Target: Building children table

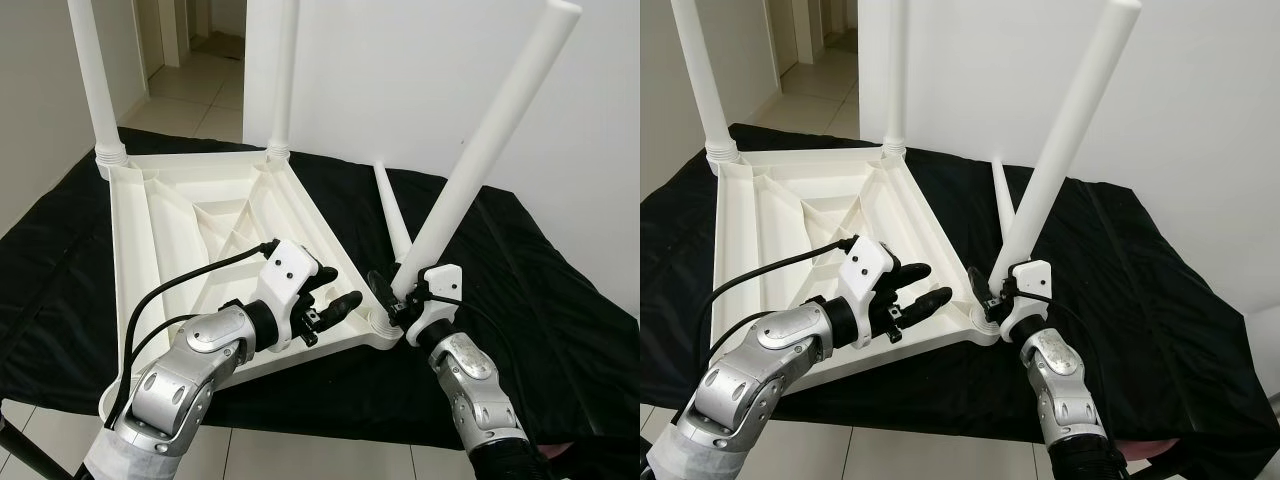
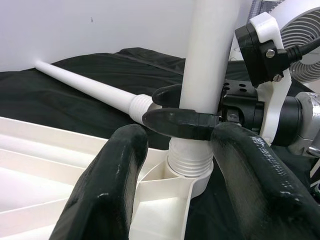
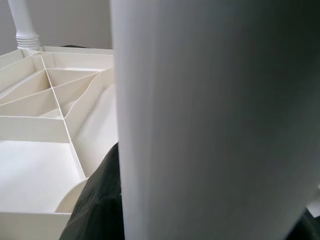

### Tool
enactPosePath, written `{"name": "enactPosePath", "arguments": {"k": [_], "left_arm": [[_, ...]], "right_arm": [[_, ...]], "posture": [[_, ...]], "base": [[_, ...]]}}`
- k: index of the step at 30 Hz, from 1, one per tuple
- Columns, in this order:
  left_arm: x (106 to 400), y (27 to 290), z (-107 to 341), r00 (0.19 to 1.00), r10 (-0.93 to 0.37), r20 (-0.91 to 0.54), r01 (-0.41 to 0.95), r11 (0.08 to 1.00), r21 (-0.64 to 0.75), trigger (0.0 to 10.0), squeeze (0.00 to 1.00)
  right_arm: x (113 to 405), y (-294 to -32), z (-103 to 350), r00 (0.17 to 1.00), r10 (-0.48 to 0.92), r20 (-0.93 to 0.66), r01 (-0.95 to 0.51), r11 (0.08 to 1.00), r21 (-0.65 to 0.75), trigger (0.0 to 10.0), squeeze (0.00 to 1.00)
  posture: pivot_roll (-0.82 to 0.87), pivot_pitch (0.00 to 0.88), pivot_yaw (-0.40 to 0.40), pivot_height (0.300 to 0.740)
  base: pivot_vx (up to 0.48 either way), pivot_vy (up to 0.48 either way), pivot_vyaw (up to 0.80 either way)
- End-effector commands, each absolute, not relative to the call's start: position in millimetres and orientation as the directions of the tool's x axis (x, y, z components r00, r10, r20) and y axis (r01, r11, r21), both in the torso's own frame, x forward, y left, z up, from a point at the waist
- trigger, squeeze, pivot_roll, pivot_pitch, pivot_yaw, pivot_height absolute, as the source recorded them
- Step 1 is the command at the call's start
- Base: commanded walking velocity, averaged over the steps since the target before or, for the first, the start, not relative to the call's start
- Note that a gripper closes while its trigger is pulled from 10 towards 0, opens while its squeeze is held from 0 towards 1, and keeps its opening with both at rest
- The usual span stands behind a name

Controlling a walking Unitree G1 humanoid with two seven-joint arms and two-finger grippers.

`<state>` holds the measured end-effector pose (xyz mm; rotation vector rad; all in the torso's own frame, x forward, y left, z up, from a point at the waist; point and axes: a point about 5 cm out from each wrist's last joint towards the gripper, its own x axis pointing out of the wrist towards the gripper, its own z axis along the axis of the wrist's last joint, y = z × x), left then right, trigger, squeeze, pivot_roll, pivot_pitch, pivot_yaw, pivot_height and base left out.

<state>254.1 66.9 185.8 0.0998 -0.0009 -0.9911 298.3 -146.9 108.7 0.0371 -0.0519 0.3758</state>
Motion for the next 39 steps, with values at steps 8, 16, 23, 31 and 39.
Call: {"name": "enactPosePath", "arguments": {"k": [8, 16, 23, 31, 39], "left_arm": [[250.2, 63.5, 188.4, 0.542, -0.840, -0.040, 0.839, 0.537, 0.084, 10.0, 0.00], [249.9, 61.1, 188.0, 0.534, -0.845, -0.038, 0.844, 0.530, 0.082, 10.0, 0.00], [249.8, 58.7, 187.8, 0.529, -0.848, -0.033, 0.847, 0.526, 0.079, 10.0, 0.00], [249.2, 56.7, 187.2, 0.528, -0.848, -0.032, 0.847, 0.525, 0.081, 10.0, 0.00], [248.9, 55.5, 187.1, 0.532, -0.846, -0.030, 0.845, 0.528, 0.082, 10.0, 0.00]], "right_arm": [[287.0, -149.4, 69.6, 0.981, 0.145, -0.126, -0.134, 0.986, 0.097, 10.0, 0.00], [294.0, -152.2, 75.8, 0.992, -0.026, -0.120, 0.036, 0.996, 0.083, 10.0, 0.00], [301.1, -155.7, 80.1, 0.973, -0.188, -0.132, 0.193, 0.981, 0.023, 10.0, 0.00], [303.6, -158.0, 80.9, 0.947, -0.290, -0.138, 0.290, 0.957, -0.020, 10.0, 0.00], [299.1, -177.8, 77.2, 0.855, -0.490, -0.169, 0.491, 0.870, -0.037, 10.0, 0.00]], "posture": [[0.05, 0.000, -0.116, 0.740], [0.05, 0.000, -0.120, 0.740], [0.05, 0.000, -0.128, 0.740], [0.05, 0.000, -0.136, 0.740], [0.06, 0.000, -0.143, 0.740]], "base": [[0.000, 0.000, 0.00], [0.000, 0.000, 0.00], [0.000, 0.000, 0.00], [0.000, 0.000, 0.00], [0.000, 0.000, 0.00]]}}
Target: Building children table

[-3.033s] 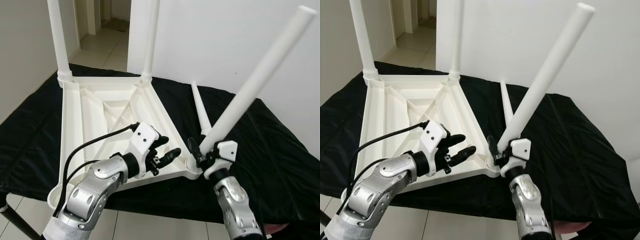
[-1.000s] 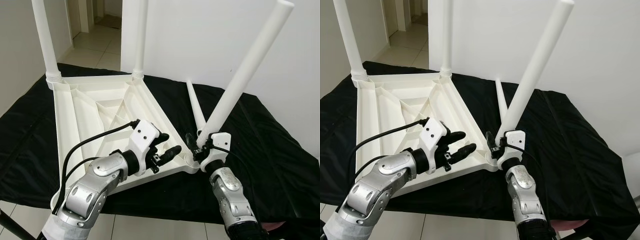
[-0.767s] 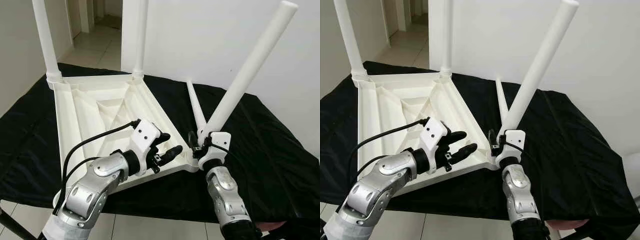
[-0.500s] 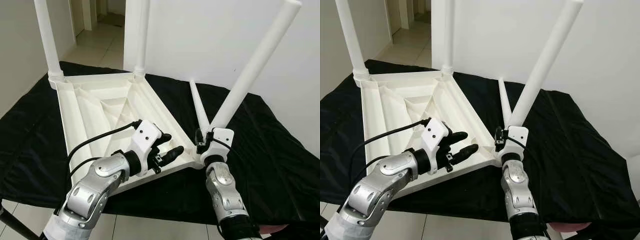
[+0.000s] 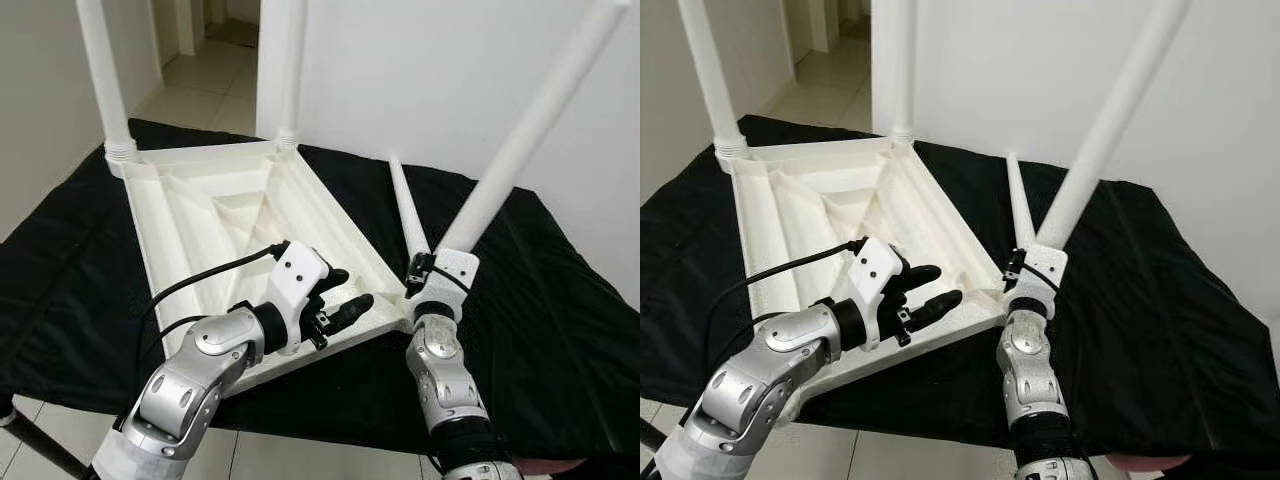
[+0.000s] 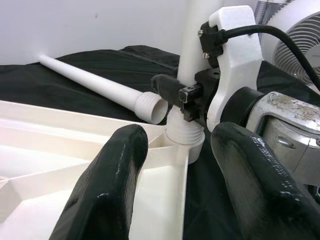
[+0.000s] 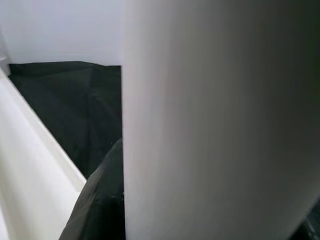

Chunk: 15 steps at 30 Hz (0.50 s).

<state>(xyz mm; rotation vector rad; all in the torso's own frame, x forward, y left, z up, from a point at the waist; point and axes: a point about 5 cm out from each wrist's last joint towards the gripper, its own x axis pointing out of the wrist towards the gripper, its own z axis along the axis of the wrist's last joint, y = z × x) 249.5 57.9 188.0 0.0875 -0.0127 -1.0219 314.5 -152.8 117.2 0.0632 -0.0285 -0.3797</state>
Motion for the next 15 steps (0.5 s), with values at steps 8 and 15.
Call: {"name": "enactPosePath", "arguments": {"k": [8, 15], "left_arm": [[249.1, 55.6, 186.8, 0.531, -0.847, -0.031, 0.846, 0.527, 0.082, 10.0, 0.00], [249.4, 55.0, 187.1, 0.530, -0.848, -0.029, 0.846, 0.526, 0.080, 10.0, 0.00]], "right_arm": [[296.8, -179.7, 77.4, 0.846, -0.511, -0.151, 0.514, 0.857, -0.023, 10.0, 0.00], [299.7, -172.7, 89.0, 0.894, -0.443, -0.069, 0.447, 0.894, 0.040, 10.0, 1.00]], "posture": [[0.05, 0.000, -0.137, 0.740], [0.04, 0.000, -0.135, 0.740]], "base": [[0.000, 0.000, 0.00], [0.000, 0.000, 0.00]]}}
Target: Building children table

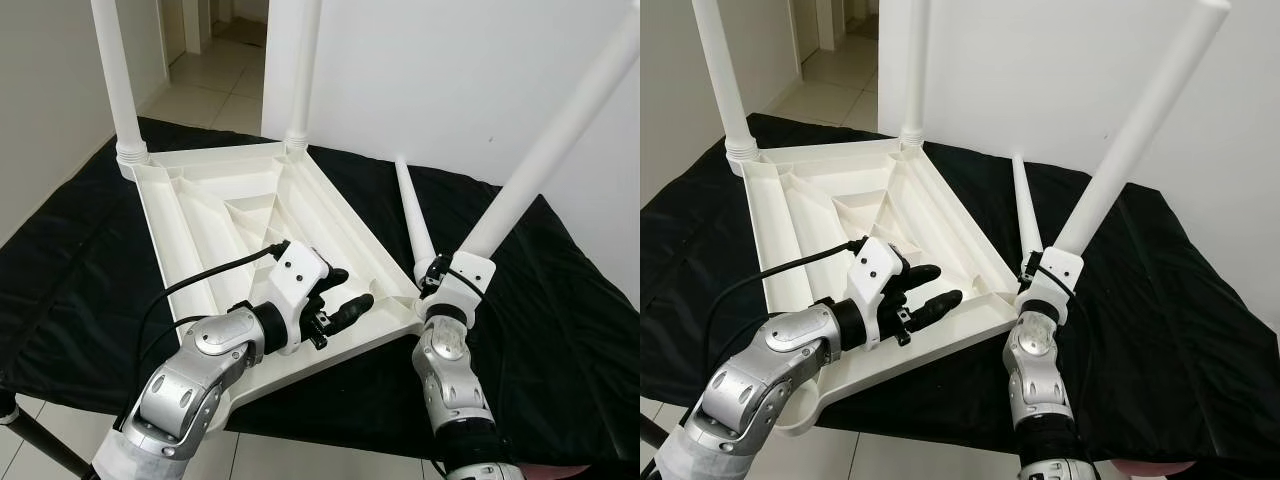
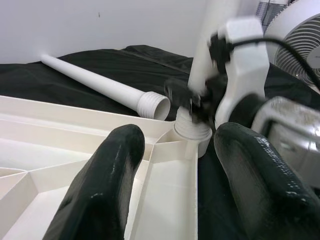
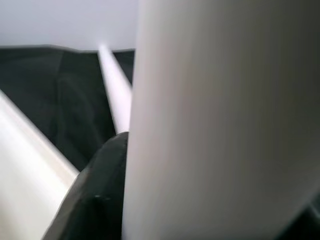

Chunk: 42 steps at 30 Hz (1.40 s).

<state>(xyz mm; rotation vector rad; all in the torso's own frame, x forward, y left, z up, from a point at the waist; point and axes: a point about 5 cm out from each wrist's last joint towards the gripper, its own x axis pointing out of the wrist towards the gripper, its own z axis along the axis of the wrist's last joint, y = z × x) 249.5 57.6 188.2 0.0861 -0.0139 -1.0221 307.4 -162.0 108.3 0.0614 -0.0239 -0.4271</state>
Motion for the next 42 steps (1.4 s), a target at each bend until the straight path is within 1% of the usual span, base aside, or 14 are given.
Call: {"name": "enactPosePath", "arguments": {"k": [1, 2, 13, 14, 18, 21, 25, 27, 29, 30, 31, 38, 40, 42], "left_arm": [[249.4, 55.0, 187.1, 0.530, -0.848, -0.029, 0.846, 0.526, 0.080, 10.0, 0.00], [249.0, 52.8, 186.6, 0.525, -0.851, -0.029, 0.850, 0.521, 0.076, 10.0, 0.00], [249.7, 47.8, 186.5, 0.512, -0.859, -0.027, 0.858, 0.509, 0.072, 10.0, 0.00], [250.2, 46.3, 186.3, 0.512, -0.859, -0.030, 0.858, 0.509, 0.070, 10.0, 0.00], [251.1, 44.2, 184.9, 0.514, -0.857, -0.038, 0.857, 0.511, 0.069, 10.0, 0.00], [254.1, 36.2, 178.0, 0.523, -0.848, -0.083, 0.852, 0.520, 0.053, 10.0, 0.00], [258.8, 31.2, 174.1, 0.544, -0.831, -0.115, 0.839, 0.542, 0.052, 10.0, 0.00], [258.8, 31.2, 174.1, 0.544, -0.831, -0.115, 0.839, 0.542, 0.052, 10.0, 0.00], [264.6, 26.0, 170.9, 0.574, -0.807, -0.140, 0.818, 0.574, 0.040, 10.0, 0.00], [264.6, 26.0, 170.9, 0.574, -0.807, -0.140, 0.818, 0.574, 0.040, 10.0, 0.00], [266.6, 20.2, 168.5, 0.584, -0.797, -0.154, 0.810, 0.585, 0.042, 10.0, 0.00], [267.9, 7.9, 166.2, 0.589, -0.790, -0.168, 0.806, 0.591, 0.048, 10.0, 0.00], [267.1, 5.0, 167.3, 0.578, -0.798, -0.168, 0.814, 0.579, 0.053, 10.0, 0.00], [267.1, 4.4, 167.6, 0.576, -0.800, -0.169, 0.816, 0.575, 0.056, 10.0, 0.00]], "right_arm": [[299.7, -172.7, 89.0, 0.894, -0.443, -0.069, 0.447, 0.894, 0.040, 10.0, 1.00], [303.1, -171.7, 101.0, 0.920, -0.392, 0.008, 0.390, 0.917, 0.084, 10.0, 1.00], [309.4, -181.8, 114.8, 0.944, -0.319, 0.083, 0.313, 0.947, 0.071, 10.0, 1.00], [310.8, -183.6, 116.5, 0.959, -0.271, 0.085, 0.266, 0.961, 0.073, 10.0, 0.00], [311.3, -186.6, 118.9, 0.966, -0.239, 0.099, 0.234, 0.970, 0.064, 10.0, 0.00], [312.9, -190.9, 122.7, 0.985, -0.130, 0.116, 0.125, 0.991, 0.050, 10.0, 0.00], [313.8, -191.5, 122.5, 0.994, -0.038, 0.104, 0.034, 0.998, 0.044, 10.0, 0.00], [313.8, -191.5, 122.5, 0.994, -0.038, 0.104, 0.034, 0.998, 0.044, 10.0, 0.00], [314.0, -195.4, 122.5, 0.994, 0.054, 0.092, -0.056, 0.998, 0.023, 10.0, 0.00], [314.0, -195.4, 122.5, 0.994, 0.054, 0.092, -0.056, 0.998, 0.023, 10.0, 0.00], [314.3, -199.3, 123.2, 0.990, 0.118, 0.083, -0.119, 0.993, 0.012, 10.0, 0.00], [313.4, -208.5, 126.1, 0.964, 0.256, 0.067, -0.255, 0.967, -0.013, 10.0, 0.00], [311.9, -211.2, 125.6, 0.937, 0.346, 0.034, -0.345, 0.938, -0.033, 10.0, 0.00], [311.3, -213.0, 126.0, 0.926, 0.377, 0.024, -0.375, 0.926, -0.047, 10.0, 0.00]], "posture": [[0.04, 0.000, -0.135, 0.740], [0.04, 0.000, -0.133, 0.740], [0.03, 0.000, -0.131, 0.740], [0.03, 0.000, -0.131, 0.740], [0.03, 0.000, -0.130, 0.740], [0.03, 0.000, -0.133, 0.740], [0.03, 0.000, -0.134, 0.740], [0.03, 0.000, -0.134, 0.740], [0.02, 0.000, -0.131, 0.740], [0.02, 0.000, -0.131, 0.740], [0.02, 0.000, -0.128, 0.740], [0.02, 0.000, -0.124, 0.740], [0.01, 0.000, -0.122, 0.740], [0.01, 0.000, -0.122, 0.740]], "base": [[0.000, 0.000, 0.00], [0.000, 0.000, 0.00], [0.000, 0.000, 0.00], [0.000, 0.000, 0.00], [0.000, 0.000, 0.00], [0.000, 0.000, 0.00], [0.000, 0.000, 0.00], [0.000, 0.000, 0.00], [0.000, 0.000, 0.00], [0.000, 0.000, 0.00], [0.000, 0.000, 0.00], [0.000, 0.000, 0.00], [0.000, 0.000, 0.00], [0.000, 0.000, 0.00]]}}
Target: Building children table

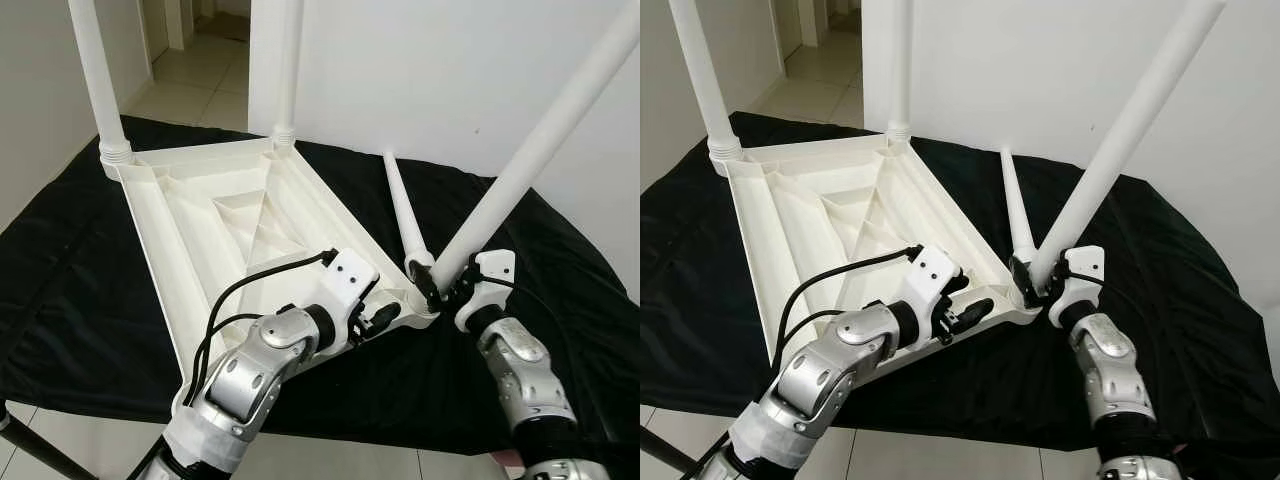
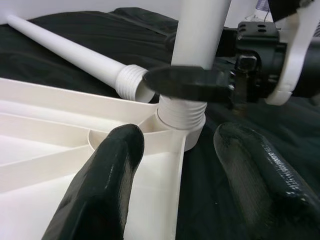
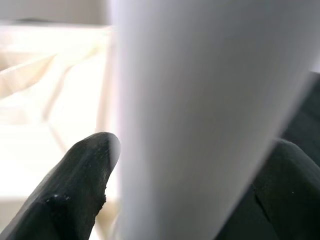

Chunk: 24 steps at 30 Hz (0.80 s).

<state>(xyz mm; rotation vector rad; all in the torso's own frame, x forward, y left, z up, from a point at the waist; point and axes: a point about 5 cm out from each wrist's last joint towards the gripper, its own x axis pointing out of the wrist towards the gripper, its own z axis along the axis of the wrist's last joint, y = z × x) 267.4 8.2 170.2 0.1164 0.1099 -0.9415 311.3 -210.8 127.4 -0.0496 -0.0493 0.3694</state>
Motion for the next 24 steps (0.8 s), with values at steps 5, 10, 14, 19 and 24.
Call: {"name": "enactPosePath", "arguments": {"k": [5, 10, 14, 19, 24], "left_arm": [[267.2, 4.8, 171.9, 0.575, -0.801, -0.165, 0.817, 0.573, 0.066, 10.0, 0.00], [266.8, 5.1, 173.3, 0.575, -0.802, -0.163, 0.817, 0.571, 0.073, 10.0, 0.00], [266.2, 5.2, 172.9, 0.570, -0.804, -0.166, 0.821, 0.566, 0.078, 10.0, 0.00], [265.6, 6.1, 173.5, 0.569, -0.806, -0.165, 0.822, 0.564, 0.079, 10.0, 0.00], [266.0, 6.7, 174.5, 0.570, -0.806, -0.163, 0.821, 0.565, 0.081, 10.0, 0.00]], "right_arm": [[309.1, -215.0, 129.1, 0.883, 0.469, 0.010, -0.468, 0.882, -0.056, 5.5, 0.00], [308.7, -217.1, 125.4, 0.858, 0.514, -0.017, -0.514, 0.856, -0.061, 2.0, 0.00], [310.1, -218.7, 122.5, 0.856, 0.516, -0.028, -0.517, 0.854, -0.054, 1.6, 0.00], [310.0, -217.6, 114.1, 0.845, 0.531, -0.058, -0.533, 0.846, -0.024, 0.0, 0.00], [308.5, -215.2, 106.2, 0.853, 0.517, -0.066, -0.517, 0.856, 0.029, 0.0, 0.00]], "posture": [[0.02, 0.000, -0.116, 0.740], [0.02, 0.000, -0.112, 0.740], [0.03, 0.000, -0.114, 0.740], [0.03, 0.000, -0.114, 0.740], [0.03, 0.000, -0.116, 0.740]], "base": [[0.000, 0.000, 0.00], [0.000, 0.000, 0.00], [0.000, 0.000, 0.00], [0.000, 0.000, 0.00], [0.000, 0.000, 0.00]]}}
